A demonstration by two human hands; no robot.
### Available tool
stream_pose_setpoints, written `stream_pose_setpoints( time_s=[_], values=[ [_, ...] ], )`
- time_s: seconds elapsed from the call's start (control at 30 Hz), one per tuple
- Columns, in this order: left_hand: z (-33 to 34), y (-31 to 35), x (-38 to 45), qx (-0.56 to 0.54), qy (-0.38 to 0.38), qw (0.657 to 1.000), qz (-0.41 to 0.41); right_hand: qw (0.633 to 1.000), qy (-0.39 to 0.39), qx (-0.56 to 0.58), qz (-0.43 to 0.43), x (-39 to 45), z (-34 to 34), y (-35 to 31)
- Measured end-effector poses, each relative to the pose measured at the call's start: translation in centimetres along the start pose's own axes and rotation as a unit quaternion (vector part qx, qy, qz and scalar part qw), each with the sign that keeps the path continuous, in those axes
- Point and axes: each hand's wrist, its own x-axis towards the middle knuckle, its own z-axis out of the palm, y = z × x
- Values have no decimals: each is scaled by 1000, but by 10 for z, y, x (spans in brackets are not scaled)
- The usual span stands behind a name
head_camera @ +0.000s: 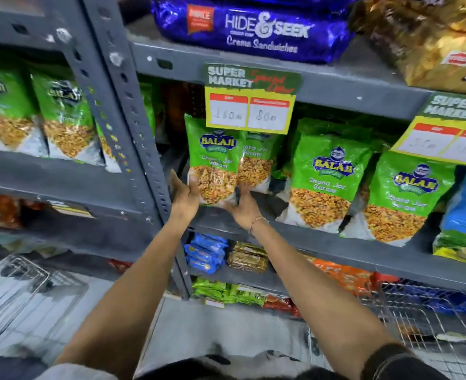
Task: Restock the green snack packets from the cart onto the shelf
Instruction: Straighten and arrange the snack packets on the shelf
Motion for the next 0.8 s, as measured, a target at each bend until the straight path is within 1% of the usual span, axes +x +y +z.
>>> stream_pose_setpoints(
  time_s=[0.1, 0.2, 0.37, 0.47, 0.53, 0.6, 0.67, 0.8],
  values=[
    [0, 7, 3, 16, -19, 1000, -13, 1000, 9, -2, 5, 3, 7, -3],
    [-1, 11, 5, 44, -9, 999, -17, 999, 44, -10, 10, 9, 9, -2],
    [5, -1, -5, 61, 29, 994, 87, 995, 96, 19, -9, -6, -1, 10],
    [15, 10, -13, 39, -4, 992, 123, 989, 145, 22, -24, -18, -14, 22],
    [23, 18, -15, 13, -17, 992, 127, 986, 166, 9, -24, -19, -25, 24],
    [30, 23, -15, 1, -25, 992, 121, 985, 170, -6, -19, -15, -34, 27],
    [31, 25, -15, 3, -51, 992, 114, 987, 157, -18, -16, -13, -40, 29],
    [25, 21, -16, 4, -108, 987, 120, 992, 126, 15, 4, -22, -38, 35]
  ],
)
